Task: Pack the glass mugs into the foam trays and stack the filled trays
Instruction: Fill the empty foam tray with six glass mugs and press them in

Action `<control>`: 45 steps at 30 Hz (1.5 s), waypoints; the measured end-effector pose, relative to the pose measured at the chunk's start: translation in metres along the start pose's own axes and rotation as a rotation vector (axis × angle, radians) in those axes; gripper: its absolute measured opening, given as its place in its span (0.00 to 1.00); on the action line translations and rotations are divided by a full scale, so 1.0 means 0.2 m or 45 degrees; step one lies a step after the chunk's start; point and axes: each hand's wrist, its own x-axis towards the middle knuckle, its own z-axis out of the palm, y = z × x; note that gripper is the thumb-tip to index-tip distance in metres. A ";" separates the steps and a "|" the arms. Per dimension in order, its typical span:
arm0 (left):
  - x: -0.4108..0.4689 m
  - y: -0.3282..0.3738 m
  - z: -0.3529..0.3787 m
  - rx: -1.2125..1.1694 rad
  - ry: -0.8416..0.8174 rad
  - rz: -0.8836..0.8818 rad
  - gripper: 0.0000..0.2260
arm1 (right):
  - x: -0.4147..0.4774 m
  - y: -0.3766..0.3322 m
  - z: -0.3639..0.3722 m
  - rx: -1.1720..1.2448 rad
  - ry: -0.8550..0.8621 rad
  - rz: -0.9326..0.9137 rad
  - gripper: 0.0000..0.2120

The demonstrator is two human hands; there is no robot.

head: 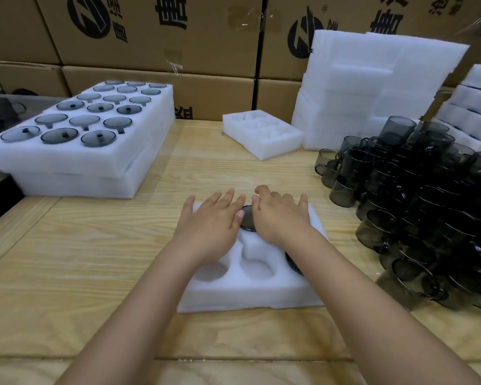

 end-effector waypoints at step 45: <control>0.07 -0.23 0.14 -2.043 0.109 -0.137 0.15 | -0.03 0.20 -0.42 0.609 0.573 -0.122 0.25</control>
